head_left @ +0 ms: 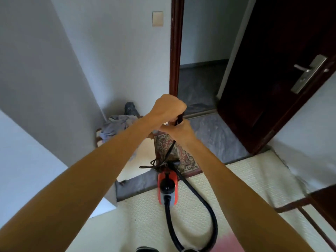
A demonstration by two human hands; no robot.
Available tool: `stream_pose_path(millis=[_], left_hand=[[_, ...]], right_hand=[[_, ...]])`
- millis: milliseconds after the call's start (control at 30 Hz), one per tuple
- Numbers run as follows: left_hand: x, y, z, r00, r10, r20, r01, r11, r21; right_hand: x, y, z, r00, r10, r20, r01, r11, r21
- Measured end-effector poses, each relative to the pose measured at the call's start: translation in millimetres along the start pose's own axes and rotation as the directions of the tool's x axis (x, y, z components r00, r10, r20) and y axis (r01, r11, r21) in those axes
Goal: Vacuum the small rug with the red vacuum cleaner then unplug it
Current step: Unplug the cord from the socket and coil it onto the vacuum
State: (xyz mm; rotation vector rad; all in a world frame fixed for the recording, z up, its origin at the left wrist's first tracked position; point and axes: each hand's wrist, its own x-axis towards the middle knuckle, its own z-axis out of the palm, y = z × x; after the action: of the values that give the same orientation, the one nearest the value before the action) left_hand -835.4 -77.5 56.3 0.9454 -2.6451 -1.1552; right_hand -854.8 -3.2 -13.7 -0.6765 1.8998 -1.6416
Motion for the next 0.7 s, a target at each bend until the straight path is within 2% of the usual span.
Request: stream_pose_path(millis=[100,133,200,267,333,367,400,467,533,600,700], left_hand=[[3.2,18.5,11.0,0.994,-0.079,-0.074,0.065,0.983,-0.174],[-1.9,24.7,12.9,0.993,-0.070,-0.099,0.052,0.984,-0.172],[-7.2,32.9,14.8,0.990,0.076,-0.118,-0.080,0.997,-0.023],[-12.3,30.5,11.7,0.954,0.219,-0.205,-0.197,0.973,0.120],[-13.1,15.5,11.6,0.890,0.286,-0.354,-0.264,0.958,0.110],[-10.0,1.6,16.4,0.892,0.259,-0.370,-0.275,0.962,0.012],[-9.6,-12.6,23.3,0.921,0.216,-0.325,-0.270,0.954,-0.132],[-15.7,-42.7,46.5,0.983,0.165,-0.081,-0.183,0.910,-0.372],[-19.9,-65.4,75.2,0.974,0.177,0.144,-0.118,0.930,-0.349],[-14.6,-83.0,104.1,0.967,0.181,0.179,-0.130,0.955,-0.266],[5.1,-96.8,129.9,0.991,0.091,0.099,-0.055,0.946,-0.321]], right_hand=[[4.5,1.1,-12.6,0.998,-0.036,-0.048,0.038,0.998,0.043],[5.9,-1.5,-15.9,0.997,-0.047,-0.057,0.049,0.998,0.027],[9.6,-6.3,-22.4,0.994,-0.084,-0.065,0.081,0.995,-0.057],[13.9,-6.8,-29.5,0.990,-0.109,-0.090,0.103,0.992,-0.068],[15.7,-2.7,-38.3,0.988,-0.082,-0.132,0.084,0.996,0.009],[15.4,-1.0,-42.7,0.986,-0.064,-0.155,0.073,0.996,0.051],[15.6,-0.3,-46.7,0.982,-0.039,-0.185,0.057,0.994,0.094],[17.8,-1.1,-52.0,0.974,0.015,-0.225,0.028,0.982,0.185],[20.2,-5.1,-51.9,0.974,0.061,-0.220,0.000,0.965,0.264],[24.0,-8.3,-46.6,0.975,0.076,-0.207,-0.004,0.944,0.331],[27.2,-13.6,-36.1,0.978,0.071,-0.195,0.006,0.931,0.366]])
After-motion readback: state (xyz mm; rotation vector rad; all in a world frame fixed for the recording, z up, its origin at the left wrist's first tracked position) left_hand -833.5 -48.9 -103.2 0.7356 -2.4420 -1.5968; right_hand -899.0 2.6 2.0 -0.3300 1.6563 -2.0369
